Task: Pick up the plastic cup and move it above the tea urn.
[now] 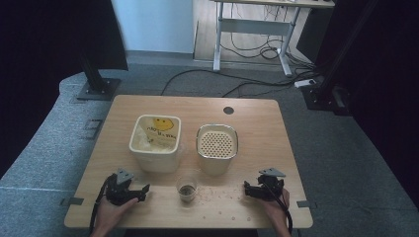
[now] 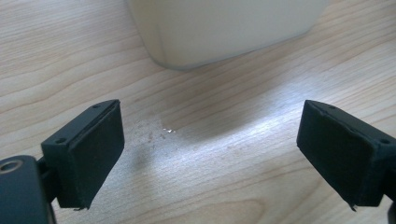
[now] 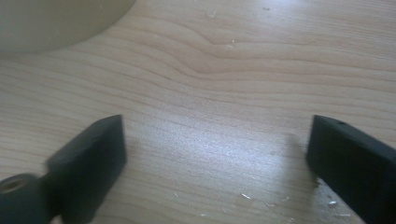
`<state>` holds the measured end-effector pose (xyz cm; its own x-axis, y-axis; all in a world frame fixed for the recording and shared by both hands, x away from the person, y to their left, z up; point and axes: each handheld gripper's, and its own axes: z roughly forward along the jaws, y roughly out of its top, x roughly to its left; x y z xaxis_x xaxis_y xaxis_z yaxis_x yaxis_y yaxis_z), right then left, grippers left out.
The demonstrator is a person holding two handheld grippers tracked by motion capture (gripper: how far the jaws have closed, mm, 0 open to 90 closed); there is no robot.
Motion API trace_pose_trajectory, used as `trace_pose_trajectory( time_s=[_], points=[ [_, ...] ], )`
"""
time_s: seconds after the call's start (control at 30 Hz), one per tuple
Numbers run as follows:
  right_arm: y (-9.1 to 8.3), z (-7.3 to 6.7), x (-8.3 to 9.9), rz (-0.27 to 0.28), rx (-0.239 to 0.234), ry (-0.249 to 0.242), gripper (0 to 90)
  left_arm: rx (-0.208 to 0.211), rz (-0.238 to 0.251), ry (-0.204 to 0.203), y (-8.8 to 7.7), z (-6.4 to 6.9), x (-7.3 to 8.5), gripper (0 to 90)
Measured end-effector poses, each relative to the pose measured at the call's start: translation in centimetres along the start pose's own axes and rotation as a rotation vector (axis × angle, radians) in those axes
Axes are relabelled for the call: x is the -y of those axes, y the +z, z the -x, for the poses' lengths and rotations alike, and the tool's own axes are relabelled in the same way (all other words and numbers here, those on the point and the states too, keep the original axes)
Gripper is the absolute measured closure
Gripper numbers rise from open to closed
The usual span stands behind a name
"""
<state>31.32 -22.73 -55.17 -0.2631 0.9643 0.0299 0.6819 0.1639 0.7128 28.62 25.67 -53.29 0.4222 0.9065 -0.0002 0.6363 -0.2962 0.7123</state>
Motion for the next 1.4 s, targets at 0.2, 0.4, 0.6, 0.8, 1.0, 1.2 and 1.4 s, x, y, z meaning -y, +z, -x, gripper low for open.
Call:
trace_pose_trajectory(
  time_s=[0.2,0.4,0.6,0.8,1.0,1.2,1.4],
  points=[
    [-1.6,-0.4,0.1,0.098,-0.077,-0.018,11.1,0.033,-0.01,-0.002,0.0,-0.2,0.0,7.2],
    [-3.3,-2.6,-0.2,0.184,-0.212,-0.043,13.9,0.056,-0.019,0.007,0.1,0.3,0.1,7.4],
    [-4.6,-7.5,-0.2,0.24,-0.368,-0.135,14.9,0.06,-0.016,-0.006,0.0,0.4,0.1,9.4],
    [-3.8,-12.1,-0.3,0.226,-0.488,-0.231,14.7,0.062,-0.019,-0.031,-0.1,0.0,0.1,10.5],
    [-3.0,-14.9,-1.1,0.226,-0.561,-0.278,14.7,0.075,-0.017,-0.052,-0.2,-0.3,0.2,10.7],
    [-2.0,-16.8,-1.8,0.221,-0.586,-0.293,15.0,0.076,-0.025,-0.05,-0.1,-0.3,0.2,11.3],
    [-0.5,-18.5,-2.3,0.227,-0.589,-0.303,19.9,0.077,-0.035,-0.048,0.1,-0.2,0.4,11.6]
  ],
)
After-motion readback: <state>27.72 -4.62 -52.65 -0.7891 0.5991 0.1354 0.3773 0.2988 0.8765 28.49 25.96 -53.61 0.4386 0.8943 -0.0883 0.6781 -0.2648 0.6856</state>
